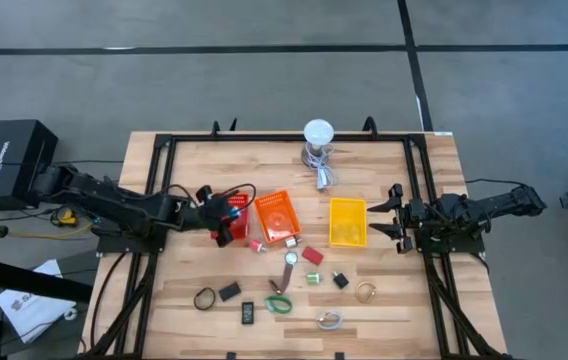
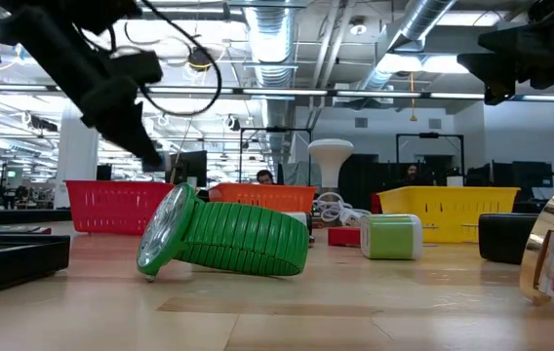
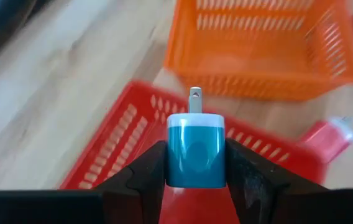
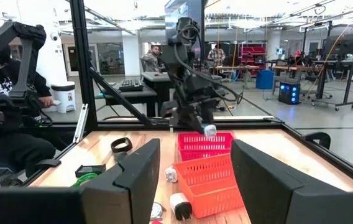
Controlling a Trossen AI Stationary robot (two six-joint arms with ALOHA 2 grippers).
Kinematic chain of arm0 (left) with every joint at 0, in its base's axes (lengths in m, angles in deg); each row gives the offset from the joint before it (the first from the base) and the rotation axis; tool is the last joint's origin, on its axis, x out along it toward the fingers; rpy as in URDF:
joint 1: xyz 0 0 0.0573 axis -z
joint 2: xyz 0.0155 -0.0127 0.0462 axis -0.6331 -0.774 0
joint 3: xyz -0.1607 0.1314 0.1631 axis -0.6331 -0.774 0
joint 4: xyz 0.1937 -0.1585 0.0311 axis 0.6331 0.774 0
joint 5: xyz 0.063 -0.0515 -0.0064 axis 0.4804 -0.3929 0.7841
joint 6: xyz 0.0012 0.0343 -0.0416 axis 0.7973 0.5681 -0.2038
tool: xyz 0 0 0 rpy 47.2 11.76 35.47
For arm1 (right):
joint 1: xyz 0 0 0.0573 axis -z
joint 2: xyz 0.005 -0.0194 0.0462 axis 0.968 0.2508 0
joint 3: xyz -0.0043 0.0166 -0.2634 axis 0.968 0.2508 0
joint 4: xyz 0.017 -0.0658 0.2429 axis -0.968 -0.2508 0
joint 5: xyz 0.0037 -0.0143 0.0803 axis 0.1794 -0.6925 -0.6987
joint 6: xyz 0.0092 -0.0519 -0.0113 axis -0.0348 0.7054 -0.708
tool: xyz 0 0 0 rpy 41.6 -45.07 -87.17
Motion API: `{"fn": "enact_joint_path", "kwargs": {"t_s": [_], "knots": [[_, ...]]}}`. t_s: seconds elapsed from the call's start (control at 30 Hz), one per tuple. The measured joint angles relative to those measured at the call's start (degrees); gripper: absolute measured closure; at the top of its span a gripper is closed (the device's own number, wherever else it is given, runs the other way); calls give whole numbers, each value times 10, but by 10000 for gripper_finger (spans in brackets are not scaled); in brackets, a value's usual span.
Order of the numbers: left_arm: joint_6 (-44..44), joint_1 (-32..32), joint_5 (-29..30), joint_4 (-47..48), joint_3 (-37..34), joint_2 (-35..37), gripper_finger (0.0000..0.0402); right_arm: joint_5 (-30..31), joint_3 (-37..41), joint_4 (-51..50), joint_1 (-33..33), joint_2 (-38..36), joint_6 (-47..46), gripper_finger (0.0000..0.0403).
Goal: Pick & Place Office items
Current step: Put the blue charger adapter into the red bin, then put the red digital clock into the orange bin
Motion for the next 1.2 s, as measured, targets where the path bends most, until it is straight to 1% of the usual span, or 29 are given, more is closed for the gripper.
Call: {"fn": "enact_joint_path", "kwargs": {"t_s": [0.13,0.3,0.5,0.73,0.83,1.07,1.2], "knots": [[0,-27,-34,-1,0,-17,246,0,0,2,0,0,-1,214],[0,-44,-34,-3,0,-25,231,1,0,2,0,0,-1,214],[0,-47,-34,-2,0,-25,216,1,0,2,0,0,-2,214],[0,-47,-34,-14,0,-25,215,1,0,10,-2,3,-8,214],[0,-47,-34,-31,0,-25,219,1,0,19,-2,34,-20,214],[0,-47,-33,-67,0,-25,226,1,0,108,-9,123,-21,214],[0,-47,-33,-91,0,-25,227,1,-23,115,-20,199,-21,214]]}}
